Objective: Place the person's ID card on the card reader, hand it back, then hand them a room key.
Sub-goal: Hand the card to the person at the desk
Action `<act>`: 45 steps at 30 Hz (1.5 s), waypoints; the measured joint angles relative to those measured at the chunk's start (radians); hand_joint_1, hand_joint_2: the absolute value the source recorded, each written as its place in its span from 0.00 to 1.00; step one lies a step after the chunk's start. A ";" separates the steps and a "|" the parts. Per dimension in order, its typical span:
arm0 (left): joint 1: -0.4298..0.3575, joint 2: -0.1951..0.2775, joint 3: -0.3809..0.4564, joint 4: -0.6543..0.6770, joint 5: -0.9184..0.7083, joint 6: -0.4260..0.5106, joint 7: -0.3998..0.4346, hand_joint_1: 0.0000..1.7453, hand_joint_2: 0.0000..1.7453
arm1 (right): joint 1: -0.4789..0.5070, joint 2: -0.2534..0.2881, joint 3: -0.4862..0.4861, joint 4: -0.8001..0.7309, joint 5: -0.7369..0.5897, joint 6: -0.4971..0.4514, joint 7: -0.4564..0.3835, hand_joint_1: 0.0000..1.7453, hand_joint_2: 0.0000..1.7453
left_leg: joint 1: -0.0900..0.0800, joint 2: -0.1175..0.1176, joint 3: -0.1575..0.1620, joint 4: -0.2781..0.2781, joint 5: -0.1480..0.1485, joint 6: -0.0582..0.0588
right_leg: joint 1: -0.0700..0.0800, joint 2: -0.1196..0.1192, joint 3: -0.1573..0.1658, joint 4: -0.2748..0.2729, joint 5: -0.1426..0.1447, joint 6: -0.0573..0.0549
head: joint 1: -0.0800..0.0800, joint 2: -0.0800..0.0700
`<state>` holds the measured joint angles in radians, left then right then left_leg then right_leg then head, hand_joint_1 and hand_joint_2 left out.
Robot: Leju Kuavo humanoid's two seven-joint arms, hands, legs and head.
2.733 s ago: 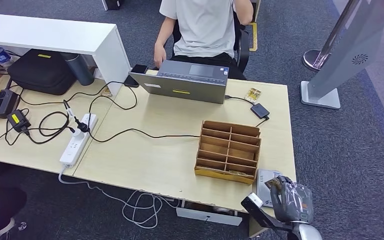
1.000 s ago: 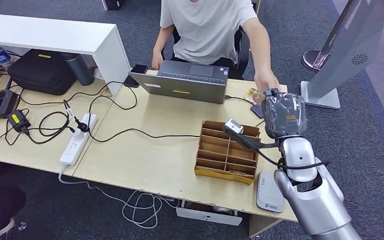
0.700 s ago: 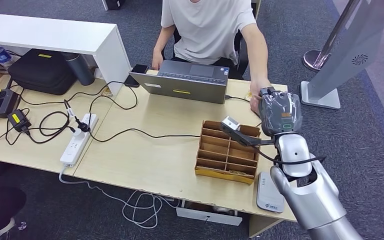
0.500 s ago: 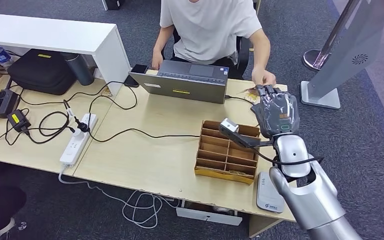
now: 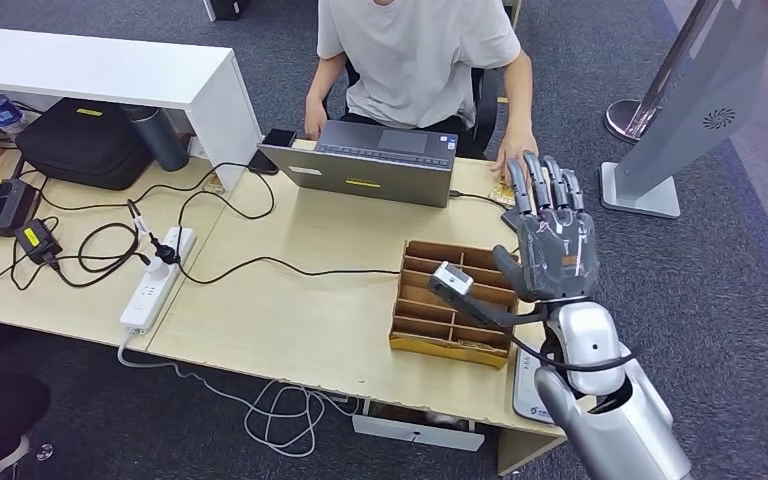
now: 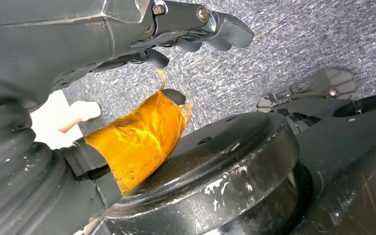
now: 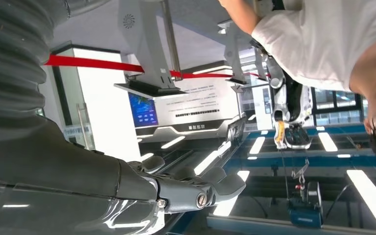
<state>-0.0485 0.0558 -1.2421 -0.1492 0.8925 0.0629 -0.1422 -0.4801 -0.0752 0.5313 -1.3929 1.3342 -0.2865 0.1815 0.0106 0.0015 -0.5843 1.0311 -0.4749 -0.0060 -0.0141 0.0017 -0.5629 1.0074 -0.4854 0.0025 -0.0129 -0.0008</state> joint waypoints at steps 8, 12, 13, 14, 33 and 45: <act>0.010 -0.008 0.005 0.000 0.062 0.020 0.009 0.00 1.00 | 0.310 -0.080 -0.036 -0.324 -0.105 -0.046 -0.050 0.00 1.00 | 0.000 -0.001 -0.001 0.000 -0.003 0.001 | 0.000 -0.002 0.000 -0.001 -0.002 0.001 | 0.000 0.000; 0.013 -0.011 0.010 0.000 0.083 0.034 -0.008 0.00 1.00 | 0.481 -0.126 -0.055 -0.454 -0.114 -0.068 -0.086 0.00 1.00 | 0.000 -0.001 -0.001 0.000 -0.004 0.001 | 0.000 -0.002 0.000 -0.001 -0.003 0.000 | 0.000 0.000; 0.015 -0.012 0.011 0.000 0.086 0.042 -0.021 0.00 1.00 | 0.515 -0.137 -0.058 -0.475 -0.113 -0.067 -0.088 0.00 1.00 | 0.000 -0.001 -0.001 0.000 -0.004 0.001 | 0.000 -0.001 0.000 -0.001 -0.004 0.000 | 0.000 0.000; 0.017 -0.013 0.013 0.000 0.088 0.049 -0.038 0.00 1.00 | 0.546 -0.146 -0.060 -0.493 -0.111 -0.067 -0.089 0.00 1.00 | 0.000 -0.001 -0.001 0.000 -0.004 0.000 | 0.000 -0.001 0.000 -0.001 -0.004 0.000 | 0.000 0.000; 0.007 -0.016 0.014 0.000 0.047 0.047 -0.040 0.00 1.00 | 0.548 -0.127 0.023 -0.346 -0.090 -0.033 -0.072 0.00 1.00 | 0.000 0.000 0.000 0.000 -0.003 -0.001 | 0.000 0.001 0.001 0.000 -0.003 -0.001 | 0.000 0.000; 0.005 -0.014 0.014 0.000 0.040 0.040 -0.035 0.00 1.00 | 0.426 -0.053 0.061 -0.115 -0.043 -0.137 -0.073 0.00 1.00 | 0.000 0.000 0.000 0.000 -0.003 -0.001 | 0.000 0.001 0.001 0.000 -0.003 -0.001 | 0.000 0.000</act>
<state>-0.0434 0.0422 -1.2276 -0.1492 0.9323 0.1030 -0.1770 -0.0538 -0.1279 0.5921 -1.5079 1.2912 -0.4239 0.1088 0.0107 0.0017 -0.5842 1.0309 -0.4774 -0.0066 -0.0139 0.0022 -0.5621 1.0072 -0.4886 0.0018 -0.0129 -0.0008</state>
